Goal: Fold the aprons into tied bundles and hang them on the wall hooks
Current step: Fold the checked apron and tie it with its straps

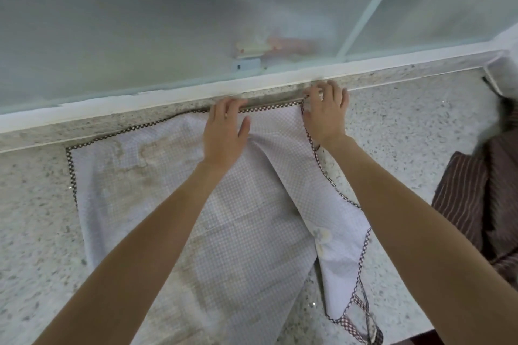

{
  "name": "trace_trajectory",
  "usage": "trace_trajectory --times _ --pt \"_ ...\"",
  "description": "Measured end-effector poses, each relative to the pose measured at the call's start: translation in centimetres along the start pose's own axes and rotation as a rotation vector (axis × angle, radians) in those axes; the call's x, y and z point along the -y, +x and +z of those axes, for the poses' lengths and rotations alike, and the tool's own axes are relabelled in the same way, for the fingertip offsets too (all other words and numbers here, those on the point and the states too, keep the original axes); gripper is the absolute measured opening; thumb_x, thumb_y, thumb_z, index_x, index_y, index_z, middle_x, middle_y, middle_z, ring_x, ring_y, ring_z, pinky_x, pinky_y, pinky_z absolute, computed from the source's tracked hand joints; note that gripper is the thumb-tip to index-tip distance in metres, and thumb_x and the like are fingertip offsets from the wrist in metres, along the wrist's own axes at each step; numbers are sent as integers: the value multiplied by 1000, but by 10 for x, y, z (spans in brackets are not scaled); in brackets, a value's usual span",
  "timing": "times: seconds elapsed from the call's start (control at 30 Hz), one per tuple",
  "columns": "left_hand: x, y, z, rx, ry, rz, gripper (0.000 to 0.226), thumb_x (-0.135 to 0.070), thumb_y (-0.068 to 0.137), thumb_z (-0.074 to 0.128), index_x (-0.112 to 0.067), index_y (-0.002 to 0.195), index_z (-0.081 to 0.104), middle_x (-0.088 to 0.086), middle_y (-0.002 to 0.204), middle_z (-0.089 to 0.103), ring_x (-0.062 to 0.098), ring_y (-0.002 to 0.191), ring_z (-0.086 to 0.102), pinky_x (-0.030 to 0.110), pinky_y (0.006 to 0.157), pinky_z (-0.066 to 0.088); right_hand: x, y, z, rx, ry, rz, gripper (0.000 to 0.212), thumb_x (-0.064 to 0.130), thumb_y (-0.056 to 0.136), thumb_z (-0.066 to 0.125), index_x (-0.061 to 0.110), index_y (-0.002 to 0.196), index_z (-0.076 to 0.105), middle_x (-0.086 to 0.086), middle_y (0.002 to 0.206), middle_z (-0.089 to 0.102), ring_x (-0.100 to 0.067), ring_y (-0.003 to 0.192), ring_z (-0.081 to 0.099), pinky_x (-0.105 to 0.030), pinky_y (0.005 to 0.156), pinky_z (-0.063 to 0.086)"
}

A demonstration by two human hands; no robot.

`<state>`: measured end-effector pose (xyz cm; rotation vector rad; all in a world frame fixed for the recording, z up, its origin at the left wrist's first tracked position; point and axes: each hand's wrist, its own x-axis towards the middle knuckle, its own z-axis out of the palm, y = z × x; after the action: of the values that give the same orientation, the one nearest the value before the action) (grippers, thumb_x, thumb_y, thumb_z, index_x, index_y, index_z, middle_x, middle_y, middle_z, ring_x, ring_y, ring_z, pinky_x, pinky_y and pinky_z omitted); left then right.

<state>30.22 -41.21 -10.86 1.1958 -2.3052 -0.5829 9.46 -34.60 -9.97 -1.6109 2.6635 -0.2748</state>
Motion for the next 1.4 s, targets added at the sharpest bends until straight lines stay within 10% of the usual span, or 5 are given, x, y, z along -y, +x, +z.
trace_trajectory --times 0.37,0.6,0.8,1.17,1.4 --pt "1 -59 37 682 276 -23 109 -79 70 48 -28 148 -8 7 153 -26 26 140 -25 61 105 -16 -49 -184 -8 -31 224 187 37 32 89 51 9 116 59 -15 123 55 -35 118 46 -46 96 35" --pt "-34 -96 23 296 144 131 52 -65 74 54 -18 97 58 4 106 54 28 108 48 43 95 32 -67 -289 -23 428 44 732 63 69 84 38 14 98 64 -5 91 67 -28 90 59 -39 83 37" --pt "-75 -164 25 477 183 318 67 -82 64 43 -22 85 64 -6 89 58 19 88 52 34 80 34 -57 -292 -23 273 474 657 22 25 93 54 3 91 58 -13 86 63 -32 81 60 -34 63 42" --pt "-104 -208 39 464 282 213 35 -38 71 76 -16 97 66 1 89 69 24 77 60 36 72 42 -66 -300 -9 329 156 534 29 40 93 49 12 95 58 -6 94 64 -27 91 59 -38 84 38" --pt "-92 -230 15 394 157 63 46 -29 85 31 -6 86 71 12 85 64 30 76 59 34 75 45 -127 -254 -44 -17 592 372 16 16 100 40 3 105 47 -1 64 44 -18 55 40 -30 47 23"
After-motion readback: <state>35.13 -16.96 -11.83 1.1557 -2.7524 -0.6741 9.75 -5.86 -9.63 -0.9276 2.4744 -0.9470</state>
